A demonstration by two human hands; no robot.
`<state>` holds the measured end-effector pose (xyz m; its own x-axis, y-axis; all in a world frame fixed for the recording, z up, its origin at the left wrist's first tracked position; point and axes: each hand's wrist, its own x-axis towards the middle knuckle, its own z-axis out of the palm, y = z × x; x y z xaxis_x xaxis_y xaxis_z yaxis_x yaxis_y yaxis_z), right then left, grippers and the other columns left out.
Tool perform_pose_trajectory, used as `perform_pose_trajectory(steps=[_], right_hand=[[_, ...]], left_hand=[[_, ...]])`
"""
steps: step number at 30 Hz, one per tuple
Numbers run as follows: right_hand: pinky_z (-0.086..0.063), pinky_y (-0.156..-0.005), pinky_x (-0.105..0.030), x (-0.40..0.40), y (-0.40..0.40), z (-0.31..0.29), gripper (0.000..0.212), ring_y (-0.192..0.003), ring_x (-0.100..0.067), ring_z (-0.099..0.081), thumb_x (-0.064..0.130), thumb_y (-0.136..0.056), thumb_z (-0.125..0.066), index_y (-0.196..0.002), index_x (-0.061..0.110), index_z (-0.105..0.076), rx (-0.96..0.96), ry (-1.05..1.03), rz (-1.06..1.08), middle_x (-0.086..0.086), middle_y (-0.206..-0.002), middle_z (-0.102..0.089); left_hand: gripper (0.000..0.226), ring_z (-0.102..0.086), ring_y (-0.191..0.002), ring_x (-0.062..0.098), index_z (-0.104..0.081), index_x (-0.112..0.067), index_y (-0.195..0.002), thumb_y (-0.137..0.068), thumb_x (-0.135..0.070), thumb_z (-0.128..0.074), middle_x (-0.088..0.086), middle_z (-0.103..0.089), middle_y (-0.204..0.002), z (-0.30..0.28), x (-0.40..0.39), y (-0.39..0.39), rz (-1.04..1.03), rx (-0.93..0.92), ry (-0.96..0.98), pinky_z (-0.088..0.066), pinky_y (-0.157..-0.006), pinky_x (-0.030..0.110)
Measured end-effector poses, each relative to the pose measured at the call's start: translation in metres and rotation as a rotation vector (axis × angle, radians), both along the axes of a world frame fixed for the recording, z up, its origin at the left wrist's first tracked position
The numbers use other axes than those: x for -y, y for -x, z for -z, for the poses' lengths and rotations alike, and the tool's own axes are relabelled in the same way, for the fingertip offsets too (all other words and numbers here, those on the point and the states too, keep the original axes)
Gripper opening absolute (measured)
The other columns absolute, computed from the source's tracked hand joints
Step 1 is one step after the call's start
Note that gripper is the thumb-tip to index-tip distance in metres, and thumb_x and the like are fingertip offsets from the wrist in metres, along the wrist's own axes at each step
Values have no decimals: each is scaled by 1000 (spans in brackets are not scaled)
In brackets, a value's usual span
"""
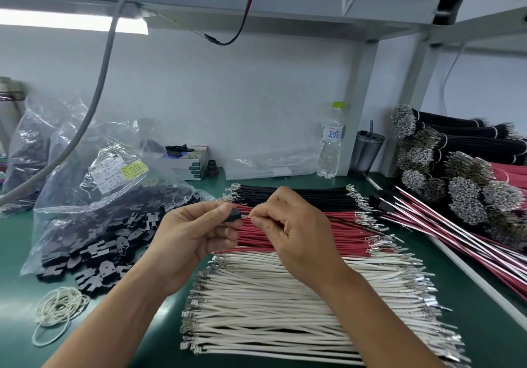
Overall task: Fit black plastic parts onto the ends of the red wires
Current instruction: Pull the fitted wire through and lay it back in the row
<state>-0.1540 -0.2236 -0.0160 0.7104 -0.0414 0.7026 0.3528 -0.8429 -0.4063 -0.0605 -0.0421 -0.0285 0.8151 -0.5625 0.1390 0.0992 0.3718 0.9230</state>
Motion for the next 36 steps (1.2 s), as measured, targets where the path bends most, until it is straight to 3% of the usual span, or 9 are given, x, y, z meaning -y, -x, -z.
perform_pose_trajectory(steps=[3, 7, 10, 15, 18, 21, 25, 30, 36], right_hand=[[-51, -69, -36, 3, -2, -1, 8, -80, -10, -59, 31, -94, -67, -90, 30, -73, -97, -44, -21, 13, -86, -59], [-55, -72, -40, 6, -3, -3, 7, -75, -9, -65, 28, -85, -77, -78, 29, -77, -212, -231, -6, 12, -78, -69], [-57, -69, -40, 9, -4, -6, 8, -68, -12, -68, 25, -79, -83, -73, 24, -78, -264, -376, -15, 9, -70, -72], [-53, -74, -36, -4, 1, -6, 5, -79, -6, -62, 24, -87, -74, -82, 25, -76, -191, -52, -3, 12, -82, -65], [-51, -76, -29, 2, 3, -9, 9, -81, -5, -59, 25, -88, -75, -97, 24, -75, -147, -43, -24, 14, -87, -61], [-50, -72, -27, 12, 4, -8, 6, -78, -4, -59, 30, -87, -76, -90, 25, -76, -97, -2, 60, 15, -84, -60], [-48, -68, -26, 7, 2, -2, 8, -76, -4, -58, 35, -90, -72, -87, 29, -74, -103, 70, 96, 15, -82, -59], [-46, -66, -20, 5, 1, 0, 10, -76, -4, -57, 32, -91, -71, -84, 26, -73, -99, 24, 60, 16, -80, -57], [-44, -67, -17, 3, 1, -1, 9, -77, -6, -58, 28, -91, -71, -83, 24, -71, -109, -28, 9, 14, -80, -57]], left_hand=[[38, -72, -66, 23, -79, 2, -98, -71, -25, -85, 26, -75, -89, 0, -1, 0, -5, 51, -36, -62, -60, 29], [67, -72, -67, 23, -80, 0, -97, -52, -46, -100, 25, -75, -90, -2, -1, 3, -13, 125, -103, -62, -62, 29], [58, -72, -67, 24, -80, 0, -96, -59, -41, -98, 26, -75, -90, 0, 0, 5, -11, 131, -149, -62, -63, 30], [36, -71, -65, 23, -80, 0, -98, -71, -24, -82, 28, -75, -92, 1, 4, 8, -13, 104, -178, -62, -61, 30], [39, -70, -63, 23, -77, 2, -105, -75, -21, -78, 28, -74, -92, -2, 2, 6, -34, 35, -105, -62, -59, 29], [34, -70, -66, 24, -79, -7, -110, -80, -23, -74, 25, -75, -92, -2, 4, 7, -51, 50, -100, -62, -60, 31], [30, -74, -74, 18, -84, -26, -97, -68, -23, -84, 10, -80, -92, -2, 4, 12, -177, 319, -303, -63, -65, 28], [20, -69, -55, 20, -85, -22, -85, -65, -19, -84, 17, -75, -69, -4, 2, 10, -197, 368, -325, -61, -57, 25], [20, -69, -55, 22, -85, -17, -88, -68, -19, -84, 19, -75, -70, -2, 0, 8, -161, 373, -317, -60, -58, 26]])
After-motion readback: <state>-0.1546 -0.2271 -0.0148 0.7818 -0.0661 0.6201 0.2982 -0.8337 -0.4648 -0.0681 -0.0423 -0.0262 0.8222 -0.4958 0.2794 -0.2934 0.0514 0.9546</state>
